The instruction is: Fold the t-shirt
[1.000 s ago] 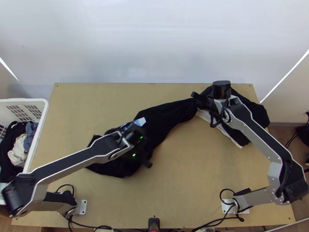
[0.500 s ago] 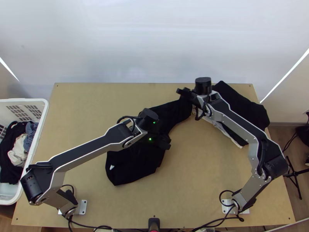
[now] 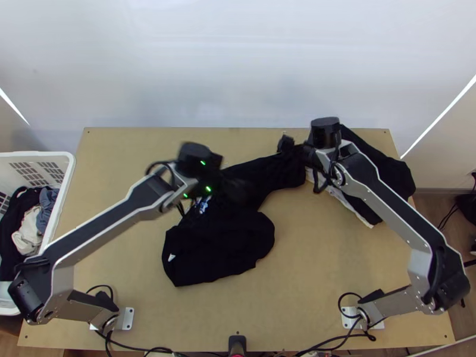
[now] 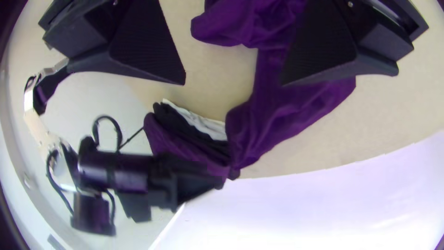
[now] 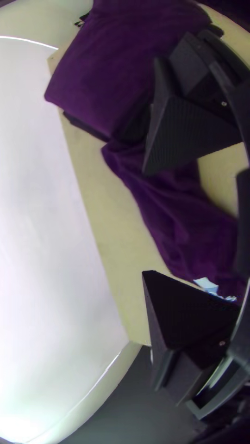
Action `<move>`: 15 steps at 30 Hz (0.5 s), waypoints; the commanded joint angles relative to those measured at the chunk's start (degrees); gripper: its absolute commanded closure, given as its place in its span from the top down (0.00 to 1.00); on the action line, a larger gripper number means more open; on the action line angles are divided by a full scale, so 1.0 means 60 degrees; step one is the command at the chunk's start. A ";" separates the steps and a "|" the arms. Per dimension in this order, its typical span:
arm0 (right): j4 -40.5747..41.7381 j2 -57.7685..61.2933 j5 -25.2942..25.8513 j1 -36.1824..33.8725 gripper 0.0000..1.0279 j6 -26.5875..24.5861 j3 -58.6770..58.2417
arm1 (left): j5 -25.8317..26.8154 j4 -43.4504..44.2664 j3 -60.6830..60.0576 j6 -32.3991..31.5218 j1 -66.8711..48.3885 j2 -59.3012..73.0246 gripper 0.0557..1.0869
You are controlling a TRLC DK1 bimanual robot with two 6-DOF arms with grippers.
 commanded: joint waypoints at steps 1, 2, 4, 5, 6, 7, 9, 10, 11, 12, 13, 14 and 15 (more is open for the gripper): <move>-0.2393 -0.0654 -0.0189 0.1655 0.93 -0.0977 -0.0301 | 0.0180 0.0354 0.0002 -0.0247 0.1765 -0.0186 0.96; -0.2305 -0.0800 -0.0189 0.2197 0.93 -0.2002 -0.0609 | 0.0165 0.0515 -0.0042 -0.0189 0.2058 -0.0201 0.96; -0.2247 -0.0947 -0.0189 0.3208 0.92 -0.3306 -0.1048 | 0.0106 0.0808 -0.0100 -0.0189 0.2673 -0.0201 0.96; -0.2247 -0.0976 -0.0189 0.3779 0.92 -0.3687 -0.1165 | 0.0106 0.0867 -0.0100 -0.0189 0.2966 -0.0201 0.96; -0.2247 -0.0991 -0.0189 0.4219 0.92 -0.4141 -0.1268 | 0.0092 0.0925 -0.0100 -0.0203 0.3289 -0.0201 0.96; -0.2232 -0.1035 -0.0160 0.4732 0.91 -0.4800 -0.1429 | 0.0062 0.0940 -0.0115 -0.0189 0.3552 -0.0201 0.96; -0.1968 -0.1108 0.0353 0.5625 0.90 -0.5987 -0.1810 | -0.0216 0.1013 -0.0173 -0.0027 0.4021 -0.0186 0.96; -0.1837 -0.1152 0.0558 0.6065 0.90 -0.6397 -0.1942 | -0.0333 0.1013 -0.0173 0.0002 0.4241 -0.0172 0.96; -0.1544 -0.1225 0.0602 0.6328 0.90 -0.6792 -0.2176 | -0.0348 0.1013 -0.0232 0.0075 0.4475 -0.0157 0.96; -0.1075 -0.1298 0.0661 0.6563 0.90 -0.7334 -0.2484 | -0.0436 0.1013 -0.0276 0.0090 0.4709 -0.0157 0.96; -0.0460 -0.1430 0.0734 0.6826 0.90 -0.7818 -0.2806 | -0.0582 0.1013 -0.0291 0.0090 0.4929 -0.0113 0.96; 0.0273 -0.1489 0.0793 0.6987 0.90 -0.8213 -0.3114 | -0.0597 0.1013 -0.0320 0.0090 0.5105 -0.0113 0.96; 0.0976 -0.1489 0.0939 0.7134 0.90 -0.8682 -0.3421 | -0.0611 0.1013 -0.0378 0.0090 0.5310 -0.0113 0.96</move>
